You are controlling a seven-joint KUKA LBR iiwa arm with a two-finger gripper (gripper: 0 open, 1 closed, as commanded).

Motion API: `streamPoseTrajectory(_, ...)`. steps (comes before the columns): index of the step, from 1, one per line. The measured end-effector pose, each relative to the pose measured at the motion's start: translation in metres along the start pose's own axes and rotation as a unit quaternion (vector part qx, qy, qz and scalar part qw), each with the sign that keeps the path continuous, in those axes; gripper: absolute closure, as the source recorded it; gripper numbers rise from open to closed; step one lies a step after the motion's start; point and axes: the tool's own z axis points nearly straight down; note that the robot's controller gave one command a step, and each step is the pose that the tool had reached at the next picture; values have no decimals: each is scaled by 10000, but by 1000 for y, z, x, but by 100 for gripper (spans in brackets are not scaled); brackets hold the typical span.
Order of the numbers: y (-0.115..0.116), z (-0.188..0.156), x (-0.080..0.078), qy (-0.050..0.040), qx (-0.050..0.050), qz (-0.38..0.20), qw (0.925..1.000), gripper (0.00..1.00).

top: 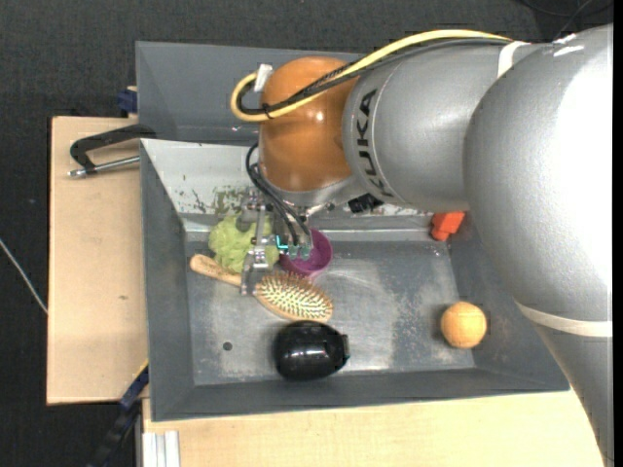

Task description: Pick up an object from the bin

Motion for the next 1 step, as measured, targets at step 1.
streamPoseTrajectory(1,-1,-4,-2,-33,-5,11,10000,100)
